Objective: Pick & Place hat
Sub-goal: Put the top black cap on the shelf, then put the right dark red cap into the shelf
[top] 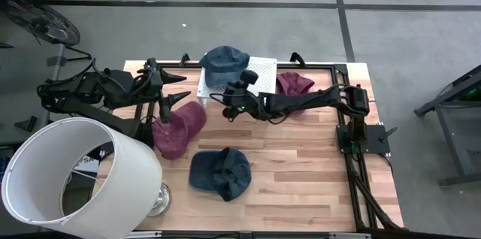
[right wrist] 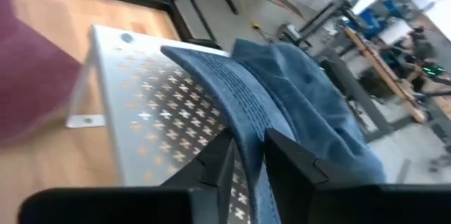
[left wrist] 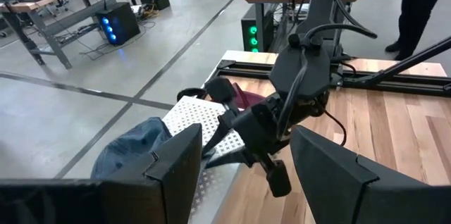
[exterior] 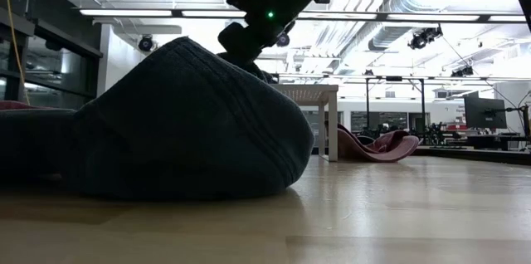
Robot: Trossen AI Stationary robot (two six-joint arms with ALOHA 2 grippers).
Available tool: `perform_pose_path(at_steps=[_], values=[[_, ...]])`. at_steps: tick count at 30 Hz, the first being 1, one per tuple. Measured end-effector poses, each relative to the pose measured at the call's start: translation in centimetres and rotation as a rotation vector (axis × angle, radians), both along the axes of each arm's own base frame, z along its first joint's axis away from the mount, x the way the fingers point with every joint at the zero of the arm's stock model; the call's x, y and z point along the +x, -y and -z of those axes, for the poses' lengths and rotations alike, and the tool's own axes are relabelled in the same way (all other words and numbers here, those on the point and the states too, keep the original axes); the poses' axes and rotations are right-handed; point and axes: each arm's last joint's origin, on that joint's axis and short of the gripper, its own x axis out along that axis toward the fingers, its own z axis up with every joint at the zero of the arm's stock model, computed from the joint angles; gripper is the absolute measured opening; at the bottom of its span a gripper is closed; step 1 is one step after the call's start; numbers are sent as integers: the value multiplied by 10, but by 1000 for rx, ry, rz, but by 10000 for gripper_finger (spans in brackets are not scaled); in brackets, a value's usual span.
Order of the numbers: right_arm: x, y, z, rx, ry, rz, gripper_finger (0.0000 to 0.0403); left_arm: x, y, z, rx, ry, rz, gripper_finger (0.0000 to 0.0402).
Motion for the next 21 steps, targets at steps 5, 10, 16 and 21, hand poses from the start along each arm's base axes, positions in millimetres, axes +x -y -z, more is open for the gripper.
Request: perform_pose_path(at_steps=[5,10,16,21], values=[[2,-3,1,51,7,-98,94,0,0,0,0,0,0,213],[4,-8,1,124,41,-171,97,0,0,0,0,0,0,213],[5,-8,1,181,77,-189,98,0,0,0,0,0,0,213],[4,-14,-4,184,107,-200,98,0,0,0,0,0,1,213]])
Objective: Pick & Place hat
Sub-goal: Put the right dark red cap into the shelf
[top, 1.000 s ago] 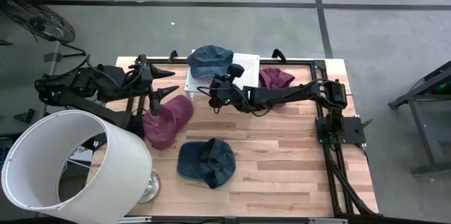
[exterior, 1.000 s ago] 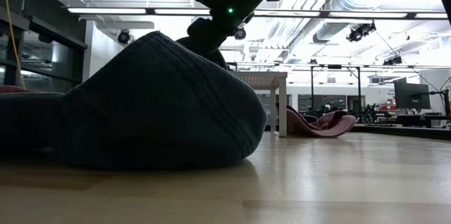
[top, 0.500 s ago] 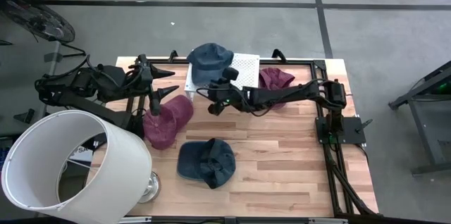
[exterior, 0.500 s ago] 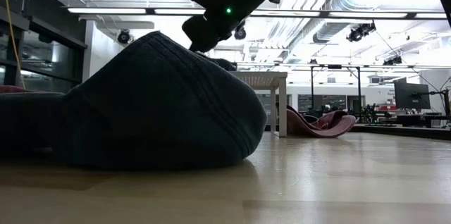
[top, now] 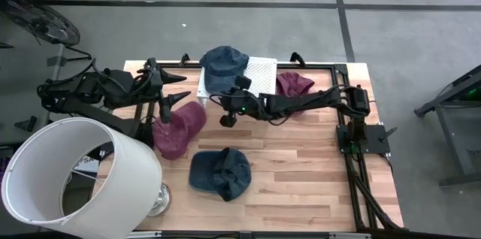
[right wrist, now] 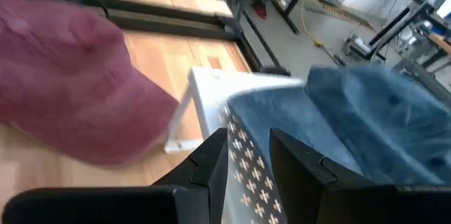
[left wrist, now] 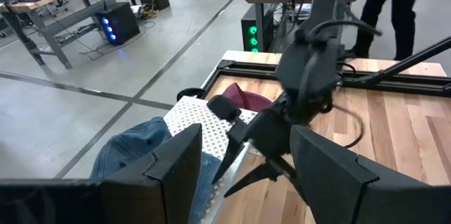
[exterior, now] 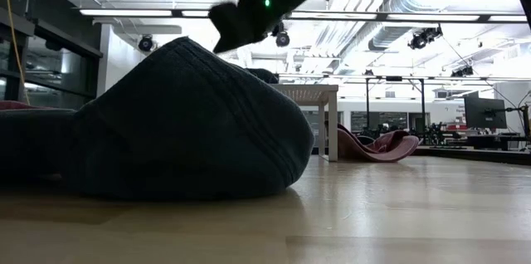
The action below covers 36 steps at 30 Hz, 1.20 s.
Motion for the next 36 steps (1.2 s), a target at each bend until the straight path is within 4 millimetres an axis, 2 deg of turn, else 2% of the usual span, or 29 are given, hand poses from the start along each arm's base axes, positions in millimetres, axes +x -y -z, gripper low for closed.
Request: perform_pose_path(at_steps=[4,9,13,20,28,32,36], values=[[-6,-9,-19,-6,50,-11,98,0,0,0,0,0,0,213],[-25,-13,-48,-12,86,84,99,0,0,0,5,1,-17,213],[-52,-9,-73,46,91,184,99,0,-1,0,7,1,-21,213],[-112,13,-100,174,5,370,99,0,-1,0,7,1,-24,213],[-180,46,-110,344,-146,585,99,0,-1,0,9,-3,-25,213],[-200,63,-107,428,-214,684,101,0,-1,0,9,-5,-25,213],[-210,79,-100,499,-252,721,124,0,-1,1,10,-7,-25,213]])
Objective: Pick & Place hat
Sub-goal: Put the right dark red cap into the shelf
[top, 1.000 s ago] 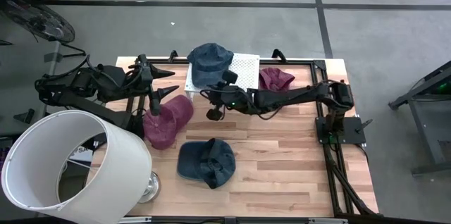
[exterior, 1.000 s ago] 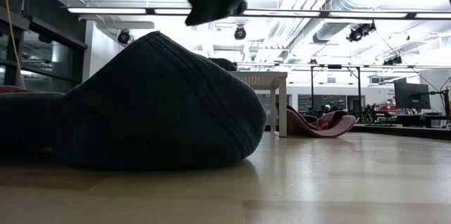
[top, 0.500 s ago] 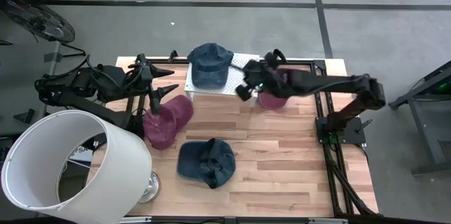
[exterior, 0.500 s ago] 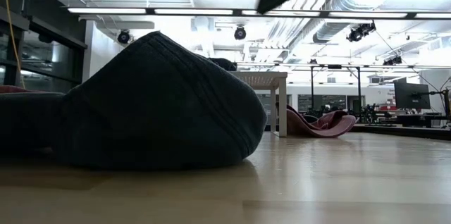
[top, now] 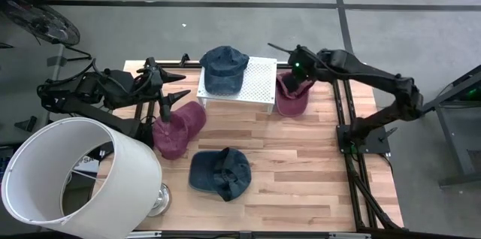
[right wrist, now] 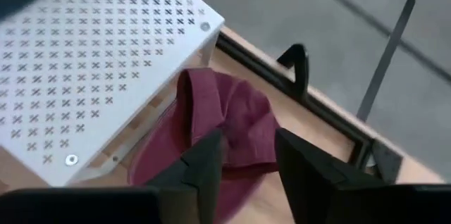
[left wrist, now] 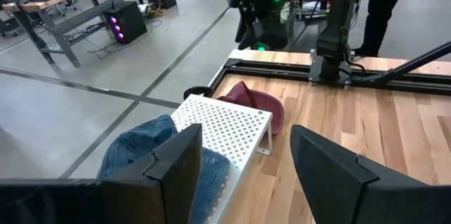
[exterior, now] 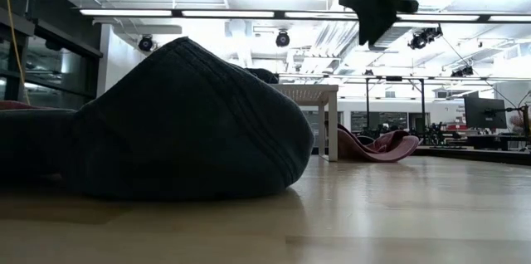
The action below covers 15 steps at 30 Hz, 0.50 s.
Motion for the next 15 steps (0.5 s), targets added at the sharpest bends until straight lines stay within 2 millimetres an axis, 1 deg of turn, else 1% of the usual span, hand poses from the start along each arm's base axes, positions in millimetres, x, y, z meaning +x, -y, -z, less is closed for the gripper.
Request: perform_pose_path(at_steps=[2,4,10,12,15], values=[[-3,8,9,38,8,32,144,0,0,0,0,0,0,213],[-9,17,23,96,5,95,168,0,0,0,0,0,0,213],[-33,38,79,298,-5,292,235,0,0,0,0,0,0,213],[-38,42,94,333,7,325,249,0,0,0,-2,1,0,213],[-45,47,111,379,34,349,259,0,0,0,-13,6,-3,213]])
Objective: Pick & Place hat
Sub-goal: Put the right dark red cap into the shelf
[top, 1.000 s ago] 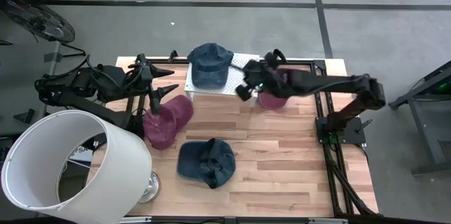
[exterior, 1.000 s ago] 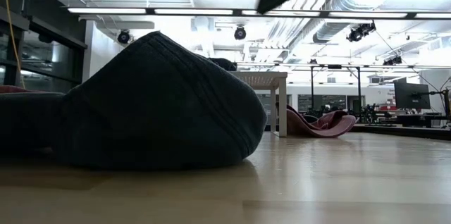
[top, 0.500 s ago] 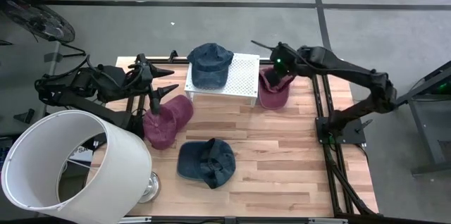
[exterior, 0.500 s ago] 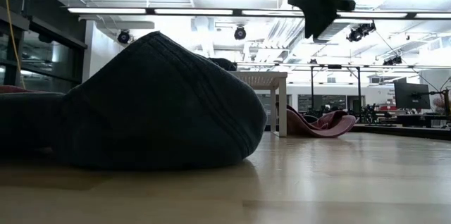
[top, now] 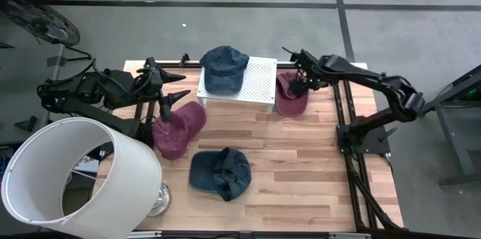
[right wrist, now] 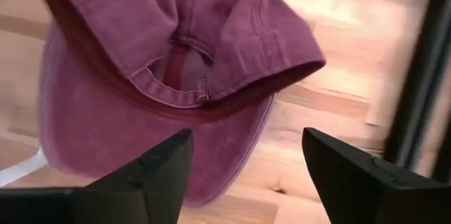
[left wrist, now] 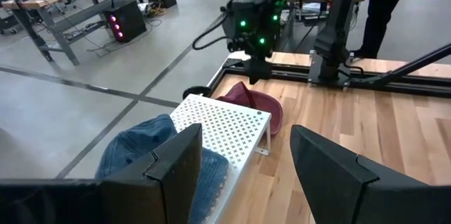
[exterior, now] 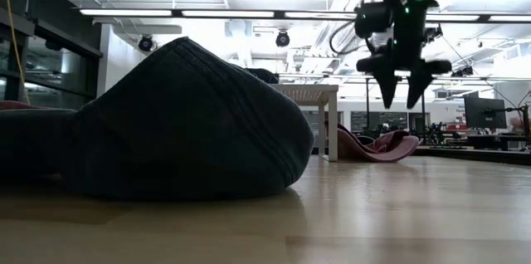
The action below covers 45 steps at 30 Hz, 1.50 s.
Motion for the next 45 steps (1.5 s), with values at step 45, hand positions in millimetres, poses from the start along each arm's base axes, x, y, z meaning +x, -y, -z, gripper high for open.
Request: perform_pose_path(at_steps=[45], values=[[-25,13,86,-101,289,301,182,0,-1,0,-59,39,-72,213]])
